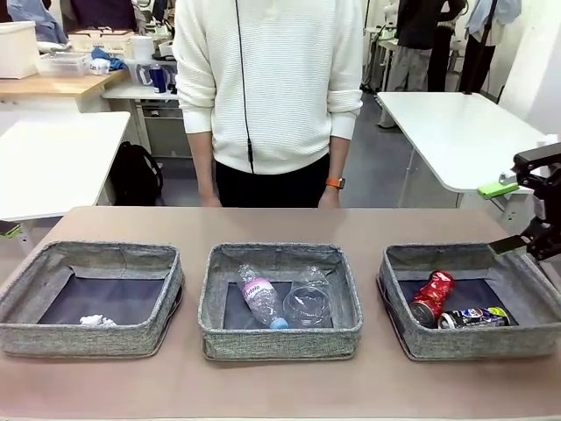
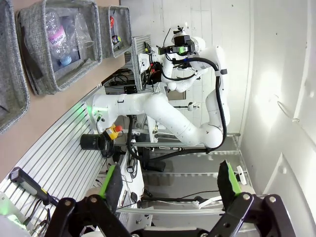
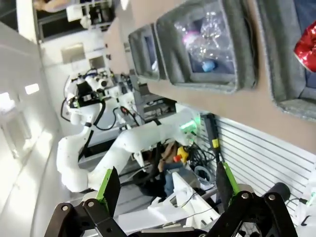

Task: Sort the waste into the appropriate baskets.
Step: Place the picked waste into the Fabric basket indicated by the person.

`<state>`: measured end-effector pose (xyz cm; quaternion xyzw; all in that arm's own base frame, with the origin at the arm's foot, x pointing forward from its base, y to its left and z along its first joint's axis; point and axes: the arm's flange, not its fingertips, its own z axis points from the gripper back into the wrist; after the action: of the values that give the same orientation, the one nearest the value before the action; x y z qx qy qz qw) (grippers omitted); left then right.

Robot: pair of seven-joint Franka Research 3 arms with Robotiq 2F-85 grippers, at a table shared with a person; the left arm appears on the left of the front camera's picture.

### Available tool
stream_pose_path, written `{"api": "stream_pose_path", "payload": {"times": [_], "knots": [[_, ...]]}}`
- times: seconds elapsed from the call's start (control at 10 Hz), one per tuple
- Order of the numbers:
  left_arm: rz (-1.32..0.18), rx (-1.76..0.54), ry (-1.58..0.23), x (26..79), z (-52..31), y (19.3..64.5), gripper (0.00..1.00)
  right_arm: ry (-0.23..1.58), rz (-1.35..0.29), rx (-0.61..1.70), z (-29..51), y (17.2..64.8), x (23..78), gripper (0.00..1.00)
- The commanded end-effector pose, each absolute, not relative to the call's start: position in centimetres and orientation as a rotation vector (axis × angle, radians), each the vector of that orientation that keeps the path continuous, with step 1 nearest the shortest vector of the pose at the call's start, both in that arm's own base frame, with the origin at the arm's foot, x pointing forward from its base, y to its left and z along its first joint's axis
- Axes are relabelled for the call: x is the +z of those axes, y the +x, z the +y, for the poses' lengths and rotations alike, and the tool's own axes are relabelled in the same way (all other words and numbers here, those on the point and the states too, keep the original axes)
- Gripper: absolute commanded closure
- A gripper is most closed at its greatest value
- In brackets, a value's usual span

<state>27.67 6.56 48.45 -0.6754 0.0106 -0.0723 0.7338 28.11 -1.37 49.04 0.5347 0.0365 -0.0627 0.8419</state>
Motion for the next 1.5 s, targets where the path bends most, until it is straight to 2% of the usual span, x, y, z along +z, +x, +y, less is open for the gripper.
{"api": "stream_pose_path", "payload": {"times": [0.0, 1.4], "knots": [[0.022, -0.159, -1.502, 48.80, 6.40, 27.57, 0.00, 1.141, 0.119, -0.152, -0.41, 28.12, 49.34, 0.00], [0.022, -0.159, -1.502, 48.80, 6.40, 27.57, 0.00, 1.141, 0.119, -0.152, -0.41, 28.12, 49.34, 0.00]]}}
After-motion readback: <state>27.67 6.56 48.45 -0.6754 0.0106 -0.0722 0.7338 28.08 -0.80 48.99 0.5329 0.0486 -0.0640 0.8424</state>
